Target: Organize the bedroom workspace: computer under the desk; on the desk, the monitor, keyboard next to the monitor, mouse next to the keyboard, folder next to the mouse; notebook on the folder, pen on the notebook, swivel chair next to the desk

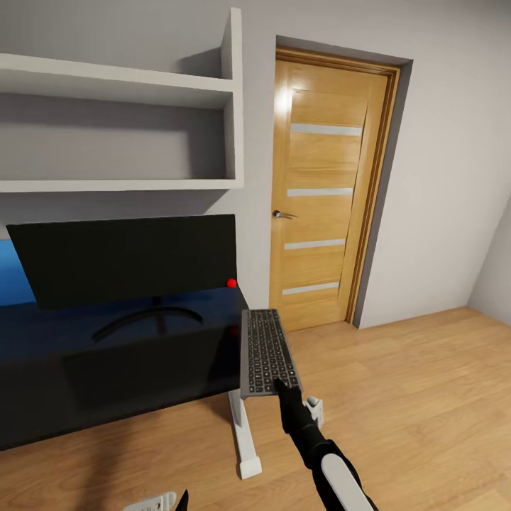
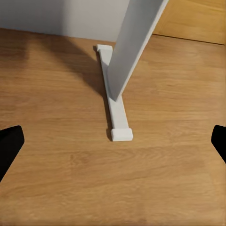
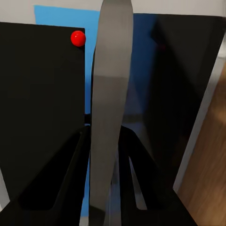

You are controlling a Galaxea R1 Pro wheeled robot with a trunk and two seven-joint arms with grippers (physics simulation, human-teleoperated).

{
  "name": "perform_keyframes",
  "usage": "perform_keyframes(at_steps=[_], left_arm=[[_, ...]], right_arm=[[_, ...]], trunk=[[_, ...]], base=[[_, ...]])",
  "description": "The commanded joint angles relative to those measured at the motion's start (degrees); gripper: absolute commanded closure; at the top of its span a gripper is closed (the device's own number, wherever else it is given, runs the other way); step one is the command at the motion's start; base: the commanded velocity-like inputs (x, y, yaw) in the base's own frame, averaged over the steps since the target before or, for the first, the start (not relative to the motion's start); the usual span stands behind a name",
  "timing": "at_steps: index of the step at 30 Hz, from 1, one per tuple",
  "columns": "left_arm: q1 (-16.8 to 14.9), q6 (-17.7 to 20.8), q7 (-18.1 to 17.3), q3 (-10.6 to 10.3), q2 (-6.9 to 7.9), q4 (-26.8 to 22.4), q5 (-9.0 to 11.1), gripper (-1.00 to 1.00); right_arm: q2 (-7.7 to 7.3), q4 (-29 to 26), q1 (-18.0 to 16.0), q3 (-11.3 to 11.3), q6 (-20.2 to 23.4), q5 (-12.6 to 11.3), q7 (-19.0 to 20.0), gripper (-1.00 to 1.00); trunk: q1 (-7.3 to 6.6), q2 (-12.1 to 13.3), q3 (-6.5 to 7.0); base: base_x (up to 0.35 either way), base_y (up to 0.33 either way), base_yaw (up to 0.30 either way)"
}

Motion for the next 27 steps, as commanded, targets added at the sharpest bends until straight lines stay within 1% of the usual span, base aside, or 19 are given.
perform_keyframes(at_steps=[1,10,18,20,22,24,27], left_arm=[[-0.04,-0.38,0.10,-0.11,0.03,-0.07,0.47,-1.00],[-0.04,-0.38,0.14,-0.20,0.03,-0.07,0.46,-1.00],[-0.04,-0.40,-0.08,-0.25,-0.01,-0.01,0.43,-1.00],[-0.05,-0.97,0.58,-0.89,-0.67,0.64,0.55,-1.00],[-0.05,-0.98,0.59,-0.87,-1.26,1.28,0.55,-1.00],[-0.04,-0.97,0.60,-0.82,-1.23,1.93,0.55,-1.00],[-0.05,-0.99,0.61,-0.91,-0.90,2.89,0.39,-1.00]], right_arm=[[0.03,-0.03,-0.02,0.01,0.00,-0.57,0.09,1.00],[0.21,0.13,-0.02,0.29,-0.04,-0.62,0.08,1.00],[0.05,-0.16,-0.04,0.32,0.09,-0.79,0.45,1.00],[0.30,0.49,-0.11,0.61,0.43,-0.08,0.75,1.00],[0.32,0.85,-0.11,0.61,0.42,0.12,0.74,1.00],[0.33,0.75,-0.11,0.61,0.44,0.08,0.69,1.00],[-0.39,1.34,-0.11,0.62,0.48,-0.27,0.67,1.00]], trunk=[[0.00,-0.03,-0.05],[0.00,-0.03,-0.05],[0.00,-0.03,-0.05],[0.00,-0.03,-0.05],[0.00,-0.03,-0.05],[0.00,-0.03,-0.05],[0.00,-0.03,-0.05]], base=[[0.000,0.000,0.000],[0.000,0.000,0.000],[0.000,0.000,0.000],[0.000,0.000,0.000],[0.000,0.000,0.000],[0.000,0.000,0.000],[0.000,0.000,0.000]])
